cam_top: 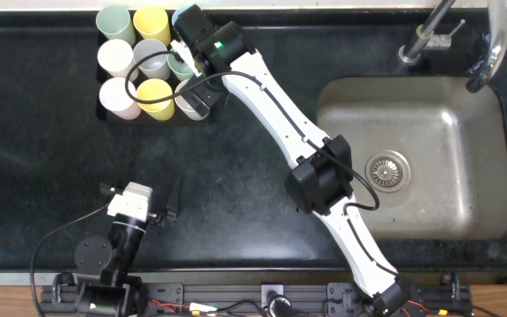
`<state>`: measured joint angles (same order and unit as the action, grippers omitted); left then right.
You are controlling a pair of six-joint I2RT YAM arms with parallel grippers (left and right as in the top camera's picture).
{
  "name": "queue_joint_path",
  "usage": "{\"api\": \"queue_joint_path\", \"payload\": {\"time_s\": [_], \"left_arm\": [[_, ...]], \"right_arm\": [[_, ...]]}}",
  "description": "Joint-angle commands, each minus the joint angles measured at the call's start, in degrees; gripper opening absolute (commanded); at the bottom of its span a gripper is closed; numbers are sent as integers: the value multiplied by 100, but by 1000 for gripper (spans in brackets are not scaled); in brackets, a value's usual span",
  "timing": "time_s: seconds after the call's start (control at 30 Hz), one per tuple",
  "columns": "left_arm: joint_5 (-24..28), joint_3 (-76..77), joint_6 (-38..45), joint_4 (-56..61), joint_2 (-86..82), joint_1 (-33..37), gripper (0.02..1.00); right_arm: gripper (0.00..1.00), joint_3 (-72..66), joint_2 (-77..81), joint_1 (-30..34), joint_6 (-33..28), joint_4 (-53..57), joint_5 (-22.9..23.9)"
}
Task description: Store Cups
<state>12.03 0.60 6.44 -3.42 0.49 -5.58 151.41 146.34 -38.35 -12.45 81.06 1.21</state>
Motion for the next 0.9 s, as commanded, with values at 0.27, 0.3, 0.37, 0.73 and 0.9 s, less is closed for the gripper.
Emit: {"api": "queue_joint_path", "payload": {"time_s": [0.27, 0.3, 0.37, 0.73, 0.9], "left_arm": [[79, -15, 66, -4, -33, 28, 1000], [79, -15, 66, -4, -33, 28, 1000], [79, -15, 66, -4, -33, 28, 1000], [79, -15, 66, -4, -33, 28, 998], [79, -15, 66, -4, -33, 28, 1000]], "right_arm": [[998, 887, -1665, 796, 1471, 1351, 824], [998, 850, -1873, 984, 1473, 1578, 481], [998, 595, -2251, 1231, 1309, 1576, 599], [996, -5499, -6518, 2621, 2441, 243, 435], [998, -9659, -9558, 3429, 1515, -3289, 433]]}}
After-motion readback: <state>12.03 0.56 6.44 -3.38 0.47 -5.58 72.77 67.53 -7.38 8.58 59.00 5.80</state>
